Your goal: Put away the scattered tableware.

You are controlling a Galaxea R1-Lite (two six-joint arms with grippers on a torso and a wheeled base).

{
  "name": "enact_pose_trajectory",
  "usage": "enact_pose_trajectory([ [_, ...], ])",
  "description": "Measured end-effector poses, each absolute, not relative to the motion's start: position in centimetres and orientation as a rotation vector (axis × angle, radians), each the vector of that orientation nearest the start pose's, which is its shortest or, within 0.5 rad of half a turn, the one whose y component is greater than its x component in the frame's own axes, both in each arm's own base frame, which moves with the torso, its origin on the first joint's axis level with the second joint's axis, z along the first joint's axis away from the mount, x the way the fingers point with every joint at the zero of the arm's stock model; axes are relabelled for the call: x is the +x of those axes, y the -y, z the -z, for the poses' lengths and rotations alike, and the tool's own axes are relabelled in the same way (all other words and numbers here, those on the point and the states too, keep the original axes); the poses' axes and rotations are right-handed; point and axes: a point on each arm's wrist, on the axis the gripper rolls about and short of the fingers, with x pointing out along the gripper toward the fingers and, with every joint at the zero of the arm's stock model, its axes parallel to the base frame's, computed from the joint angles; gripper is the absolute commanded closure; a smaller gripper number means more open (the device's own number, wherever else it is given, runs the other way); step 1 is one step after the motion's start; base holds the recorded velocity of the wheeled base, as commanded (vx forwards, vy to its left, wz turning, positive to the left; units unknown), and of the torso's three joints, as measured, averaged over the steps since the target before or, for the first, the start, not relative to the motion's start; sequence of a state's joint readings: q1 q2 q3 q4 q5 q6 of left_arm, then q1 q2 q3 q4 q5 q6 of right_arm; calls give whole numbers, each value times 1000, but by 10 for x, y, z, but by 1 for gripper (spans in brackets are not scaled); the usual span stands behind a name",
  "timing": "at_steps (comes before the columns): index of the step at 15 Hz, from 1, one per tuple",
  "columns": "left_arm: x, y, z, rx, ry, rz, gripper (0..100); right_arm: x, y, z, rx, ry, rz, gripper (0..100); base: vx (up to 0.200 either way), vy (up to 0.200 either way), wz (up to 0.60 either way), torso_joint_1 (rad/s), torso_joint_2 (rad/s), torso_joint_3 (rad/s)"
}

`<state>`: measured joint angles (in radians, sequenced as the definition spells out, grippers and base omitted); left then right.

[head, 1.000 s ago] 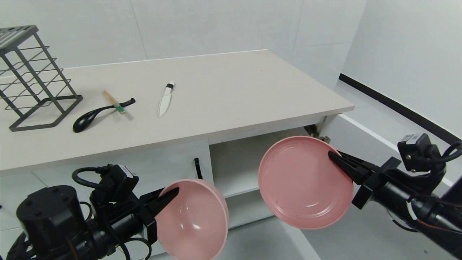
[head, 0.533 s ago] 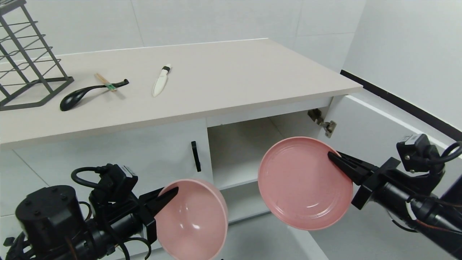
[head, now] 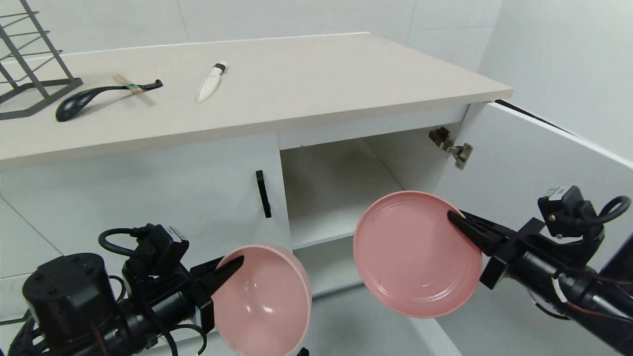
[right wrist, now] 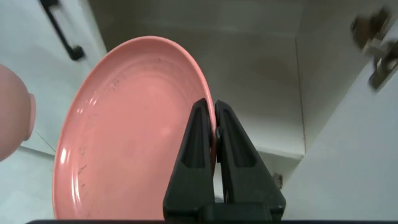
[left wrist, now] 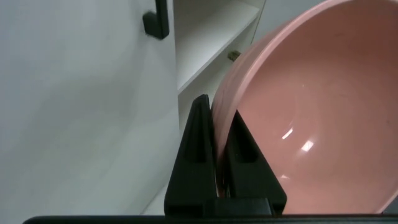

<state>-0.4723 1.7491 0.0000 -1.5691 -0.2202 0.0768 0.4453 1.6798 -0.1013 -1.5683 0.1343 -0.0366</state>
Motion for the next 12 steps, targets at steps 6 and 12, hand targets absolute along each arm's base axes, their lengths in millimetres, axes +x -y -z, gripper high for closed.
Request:
enact_pose_trajectory([
  [6,173,93,-92,99,-153,668,100,188,-93,-119,-39,-11,-582,100,100,-100,0,-1,30,35],
  [12,173,93,-93,101,-151,651,100,189,-94,-119,-39,-16,-584,100,0,0,0,0,0,0],
])
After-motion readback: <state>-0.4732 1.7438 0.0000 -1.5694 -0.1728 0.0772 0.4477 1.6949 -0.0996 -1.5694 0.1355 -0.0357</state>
